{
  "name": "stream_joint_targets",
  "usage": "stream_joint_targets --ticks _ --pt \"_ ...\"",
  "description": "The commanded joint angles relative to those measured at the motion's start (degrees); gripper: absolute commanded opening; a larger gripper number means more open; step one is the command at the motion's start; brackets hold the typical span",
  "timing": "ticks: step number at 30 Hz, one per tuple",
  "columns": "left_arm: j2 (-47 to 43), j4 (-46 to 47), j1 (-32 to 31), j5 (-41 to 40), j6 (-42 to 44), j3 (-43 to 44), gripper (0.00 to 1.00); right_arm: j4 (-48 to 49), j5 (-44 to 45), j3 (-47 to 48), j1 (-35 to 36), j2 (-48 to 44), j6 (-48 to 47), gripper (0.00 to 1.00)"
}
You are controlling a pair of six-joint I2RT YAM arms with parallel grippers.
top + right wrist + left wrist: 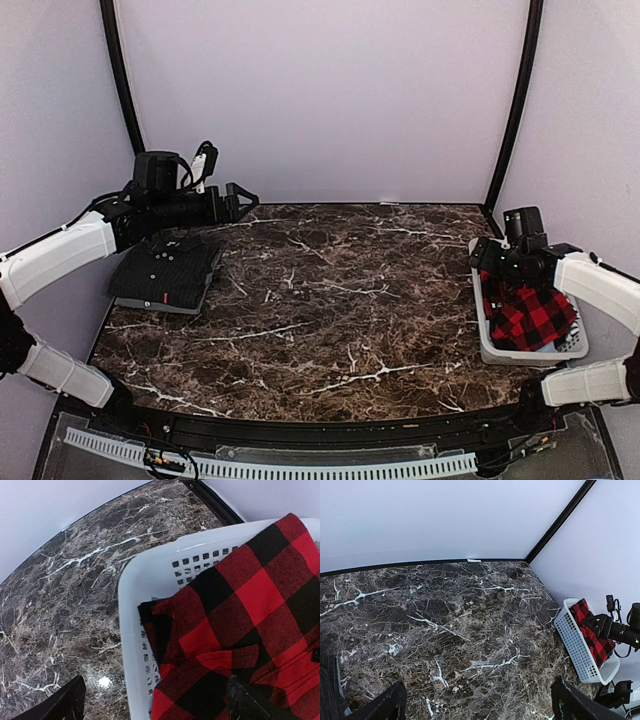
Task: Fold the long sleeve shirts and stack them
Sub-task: Pick up the crumpled shirt from the bin.
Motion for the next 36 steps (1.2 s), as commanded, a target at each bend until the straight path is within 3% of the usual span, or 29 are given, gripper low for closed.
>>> stream_joint_targets --ticks 1,14,21,33,36 --pt "-0.23 -0.28 0.00 0.41 0.76 0.27 0.99 6.61 -5.97 -2.37 -3.29 1.67 -1.22 0.94" --pt "-1.03 -0.76 0.00 0.63 1.19 0.07 0.99 11.89 -8.86 -6.28 -7.67 6.91 3.92 0.86" --pt "-0.94 -0.81 0.00 0.71 1.38 0.32 0.99 14.67 -10.31 -10.37 -10.66 5.22 7.41 0.60" --pt "-0.51 -0.68 0.00 1.23 1.04 0.99 0.99 13.27 -10.09 -9.77 -10.91 1.79 7.50 0.01" --pt "-0.51 -0.51 0.00 1.51 1.04 1.01 0.99 11.13 -9.03 -8.14 -10.91 0.52 6.57 0.00"
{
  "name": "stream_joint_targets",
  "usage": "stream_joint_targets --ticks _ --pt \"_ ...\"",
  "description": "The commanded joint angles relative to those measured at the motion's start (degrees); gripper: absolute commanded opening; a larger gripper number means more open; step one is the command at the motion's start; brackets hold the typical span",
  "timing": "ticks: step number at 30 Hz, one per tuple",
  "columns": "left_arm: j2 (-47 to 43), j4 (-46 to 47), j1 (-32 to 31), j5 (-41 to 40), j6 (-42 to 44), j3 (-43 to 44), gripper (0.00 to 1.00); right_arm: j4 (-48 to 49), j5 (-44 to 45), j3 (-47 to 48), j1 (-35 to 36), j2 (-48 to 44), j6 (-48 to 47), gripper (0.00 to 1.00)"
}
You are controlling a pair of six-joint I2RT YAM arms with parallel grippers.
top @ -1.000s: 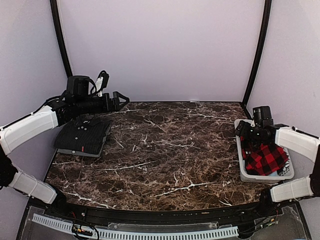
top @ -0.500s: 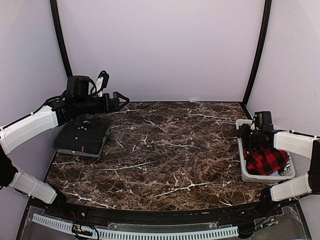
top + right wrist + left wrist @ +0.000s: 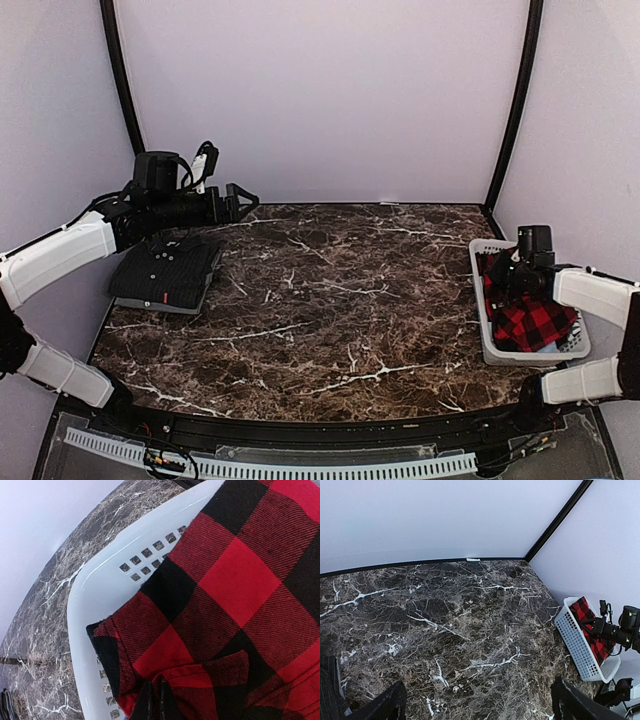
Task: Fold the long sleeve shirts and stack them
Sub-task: Pick up the crumpled shirt from the bin.
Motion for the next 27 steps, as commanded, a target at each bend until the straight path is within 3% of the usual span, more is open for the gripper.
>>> stream_joint_targets --ticks 1,13,21,27 --pt "-0.51 -0.29 0.00 1.24 0.40 1.01 0.99 -4.72 2.98 2.48 -0.08 -2.78 -1.50 0.00" --pt "-0.04 0.82 0.05 1.91 0.36 1.45 0.99 -14.78 3.71 14.62 0.08 -10.24 -9.72 0.00" --pt "0.10 1.85 0.00 3.12 0.63 1.52 0.99 -18.03 -6.74 25.89 1.15 -10.37 -17.14 0.00" --pt "-0.03 4.43 0.00 6.52 1.73 1.49 0.99 -21.41 -11.98 39.76 8.11 -6.36 -22.13 0.00"
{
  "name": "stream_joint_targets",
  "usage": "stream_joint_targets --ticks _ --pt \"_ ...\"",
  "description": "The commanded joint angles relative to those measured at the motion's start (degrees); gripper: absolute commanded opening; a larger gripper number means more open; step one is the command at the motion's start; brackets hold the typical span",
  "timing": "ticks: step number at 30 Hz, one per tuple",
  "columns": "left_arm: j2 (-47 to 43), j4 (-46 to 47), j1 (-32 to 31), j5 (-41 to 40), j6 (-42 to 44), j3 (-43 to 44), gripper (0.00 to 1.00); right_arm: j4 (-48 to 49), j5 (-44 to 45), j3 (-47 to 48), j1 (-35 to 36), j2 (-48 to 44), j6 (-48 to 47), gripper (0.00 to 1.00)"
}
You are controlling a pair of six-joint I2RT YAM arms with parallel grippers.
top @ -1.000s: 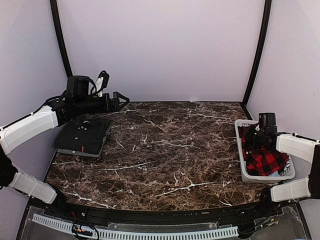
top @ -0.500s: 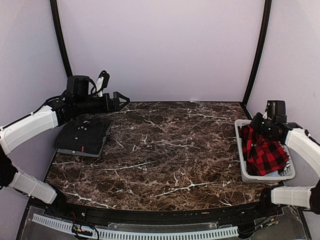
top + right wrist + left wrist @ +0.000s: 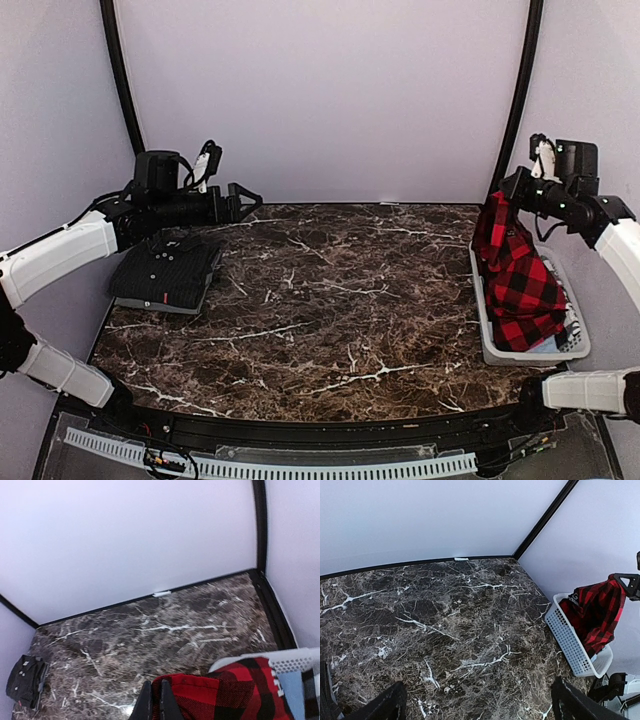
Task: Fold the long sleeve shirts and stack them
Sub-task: Pick up the crumpled shirt from the bin, then pass from the right arm to the left
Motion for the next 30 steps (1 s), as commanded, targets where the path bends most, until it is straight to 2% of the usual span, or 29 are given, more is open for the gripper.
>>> stream_joint_targets --ticks 1,6,16,21,25,30 --pt "-0.54 3.77 0.00 4.25 1.78 1.41 0.99 -0.19 -6.72 10.18 6.17 2.56 -5.56 0.00" --pt "-0.27 4.92 0.00 6.93 3.04 3.25 0.99 -0.91 -9.39 22.29 16.25 8.79 -7.55 0.00" --pt "-1.05 6.91 -0.15 12.52 5.06 5.75 0.99 -3.78 -12.53 50.36 38.02 27.59 -12.15 0.00" --pt "-2.00 7.23 -0.17 12.94 5.36 5.62 0.99 -6.04 -14.91 62.97 43.06 36.72 -13.54 0.00" --pt "-2.62 7.86 -0.17 14.01 5.09 5.12 0.99 -5.50 -13.87 62.05 43.05 38.60 -13.78 0.00" --pt "-2.80 8.16 -0.17 14.95 4.98 4.01 0.99 -1.35 -14.73 51.21 40.71 36.85 -12.90 0.00"
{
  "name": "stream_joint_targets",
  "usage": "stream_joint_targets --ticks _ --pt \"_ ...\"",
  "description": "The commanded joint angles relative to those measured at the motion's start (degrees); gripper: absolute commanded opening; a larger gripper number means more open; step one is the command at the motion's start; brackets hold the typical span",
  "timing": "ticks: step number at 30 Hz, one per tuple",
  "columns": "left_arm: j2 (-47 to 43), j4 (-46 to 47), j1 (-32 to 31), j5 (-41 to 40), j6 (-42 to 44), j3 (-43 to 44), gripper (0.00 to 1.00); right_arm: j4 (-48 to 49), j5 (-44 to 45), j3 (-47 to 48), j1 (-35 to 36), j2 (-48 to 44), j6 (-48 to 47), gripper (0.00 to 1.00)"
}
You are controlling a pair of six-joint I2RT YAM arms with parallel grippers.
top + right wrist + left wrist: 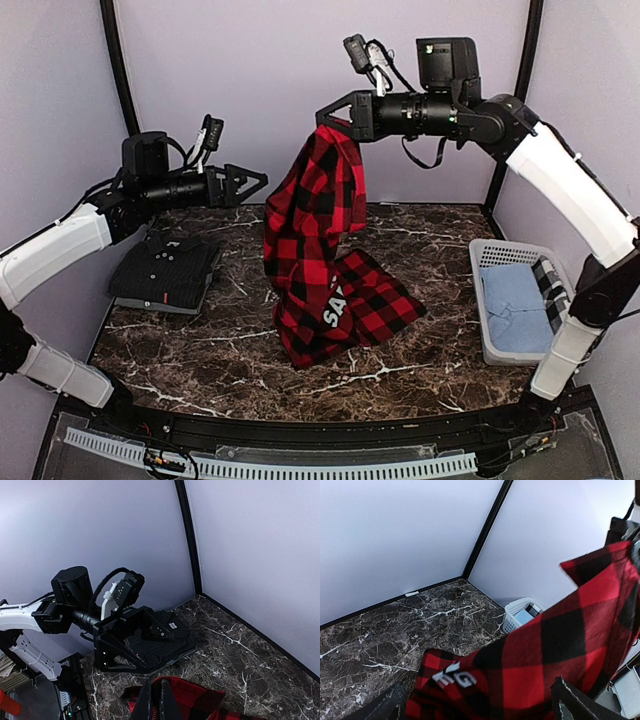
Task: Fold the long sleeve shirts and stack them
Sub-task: Pass from the right arm to the left
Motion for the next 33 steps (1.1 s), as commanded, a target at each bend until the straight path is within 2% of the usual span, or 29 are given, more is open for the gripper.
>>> stream_joint_targets --ticks 1,4,7,11,14,19,24,33 --pt "-2.23 2.13 -0.17 2.37 0.54 -0.27 0.99 6.89 -1.97 -9.38 -3.06 -2.40 0.58 0.00" --pt "-1.31 2.75 -0.24 3.64 -0.45 -1.46 0.99 10.95 -5.96 -18.41 -5.48 -4.40 2.45 0.00" --pt "-0.01 3.88 -1.17 5.93 -1.00 -2.87 0.99 13.58 -8.01 -22.71 -5.88 -4.95 2.55 0.00" --pt "3.83 1.90 -4.47 5.17 0.66 -2.60 0.98 13.38 -9.38 -23.31 -5.84 -3.41 3.27 0.00" --pt "5.34 1.34 -6.79 0.84 1.21 -3.27 0.98 14.05 -11.26 -24.38 -5.82 -3.06 3.38 0.00" --pt "7.14 3.53 -7.24 -0.02 -0.11 -4.98 0.98 14.46 -13.98 -25.62 -5.44 -2.26 3.21 0.00" --pt "8.59 4.91 -7.82 2.59 -0.26 -5.38 0.97 13.90 -14.11 -25.78 -5.17 -1.39 2.86 0.00" --pt "7.81 2.35 -8.72 0.70 0.96 -5.60 0.88 12.09 -11.58 -23.09 -4.59 -0.01 2.87 0.00"
